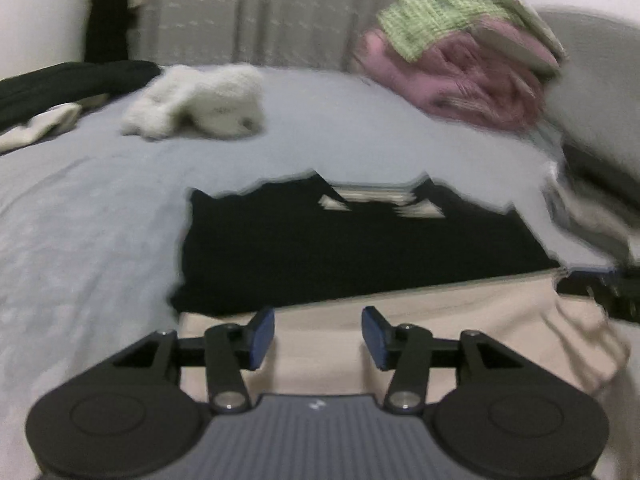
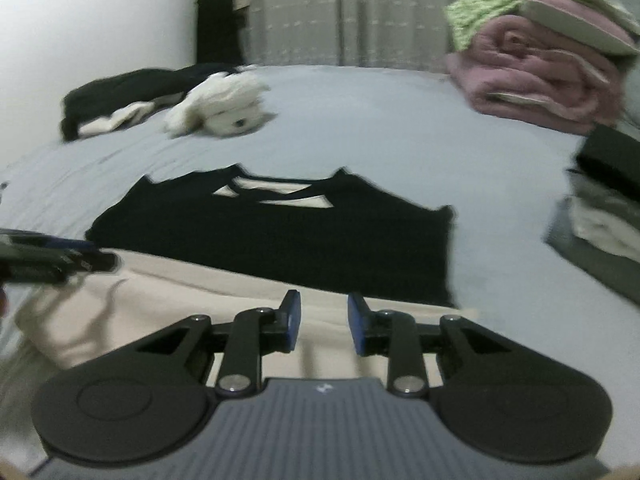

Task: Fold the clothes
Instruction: 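Lay the cream hem down and open both grippers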

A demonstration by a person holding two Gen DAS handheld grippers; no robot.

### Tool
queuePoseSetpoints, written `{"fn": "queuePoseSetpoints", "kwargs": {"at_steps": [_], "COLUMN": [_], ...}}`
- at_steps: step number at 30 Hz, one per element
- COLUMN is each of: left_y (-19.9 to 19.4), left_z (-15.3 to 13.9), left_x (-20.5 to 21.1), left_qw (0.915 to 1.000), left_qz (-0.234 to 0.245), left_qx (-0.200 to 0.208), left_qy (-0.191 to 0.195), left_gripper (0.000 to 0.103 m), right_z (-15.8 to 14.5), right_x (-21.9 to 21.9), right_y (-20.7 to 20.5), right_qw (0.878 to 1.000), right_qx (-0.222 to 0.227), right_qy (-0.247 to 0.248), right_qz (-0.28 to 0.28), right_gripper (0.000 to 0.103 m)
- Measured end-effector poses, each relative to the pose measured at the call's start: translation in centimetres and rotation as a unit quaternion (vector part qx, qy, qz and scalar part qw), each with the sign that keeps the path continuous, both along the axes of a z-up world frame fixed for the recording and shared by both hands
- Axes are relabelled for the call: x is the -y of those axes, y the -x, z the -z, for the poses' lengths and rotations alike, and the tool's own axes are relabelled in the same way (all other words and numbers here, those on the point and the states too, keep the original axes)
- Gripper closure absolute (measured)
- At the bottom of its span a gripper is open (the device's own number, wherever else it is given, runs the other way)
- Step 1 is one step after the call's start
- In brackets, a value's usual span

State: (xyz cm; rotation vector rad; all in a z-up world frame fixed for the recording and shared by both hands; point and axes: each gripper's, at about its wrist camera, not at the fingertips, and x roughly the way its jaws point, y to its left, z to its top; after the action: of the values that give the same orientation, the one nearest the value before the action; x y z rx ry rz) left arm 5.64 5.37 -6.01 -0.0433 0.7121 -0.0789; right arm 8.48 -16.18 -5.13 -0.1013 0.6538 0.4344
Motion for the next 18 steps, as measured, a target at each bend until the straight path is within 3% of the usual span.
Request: {"fn": "queuePoseSetpoints", "kwargs": {"at_steps": [5, 11, 13, 18], "left_y": [0.7, 0.9, 0.8, 0.9], "left_z": [1.4, 1.6, 1.7, 1.8], "left_x": [1.9, 1.5, 1.6, 1.7], "left_qw": [0.9973, 0.9971, 0.9974, 0.9974], "left_qz": [0.034, 0.04, 0.039, 0.042], "left_qx": [0.01, 0.017, 0.017, 0.021], "left_qy": [-0.065, -0.062, -0.058, -0.055], "left_gripper": [0.052, 0.052, 0.055, 0.089], "right_z": [1.7, 2.9, 3.2, 3.5], "right_x": [-0.6, -1.0, -1.2, -2.0], "right_y": [-0.5, 0.0, 0.4, 1.3], "right_qw": [1.0, 0.999, 0.998, 0.995], "right_qx": [-0.013, 0.005, 0.018, 0.043], "right_qy": [0.003, 0.035, 0.05, 0.076], "right_qz": [-0.005, -0.025, -0.033, -0.049], "right_gripper": [0.073, 0.073, 0.081, 0.097]}}
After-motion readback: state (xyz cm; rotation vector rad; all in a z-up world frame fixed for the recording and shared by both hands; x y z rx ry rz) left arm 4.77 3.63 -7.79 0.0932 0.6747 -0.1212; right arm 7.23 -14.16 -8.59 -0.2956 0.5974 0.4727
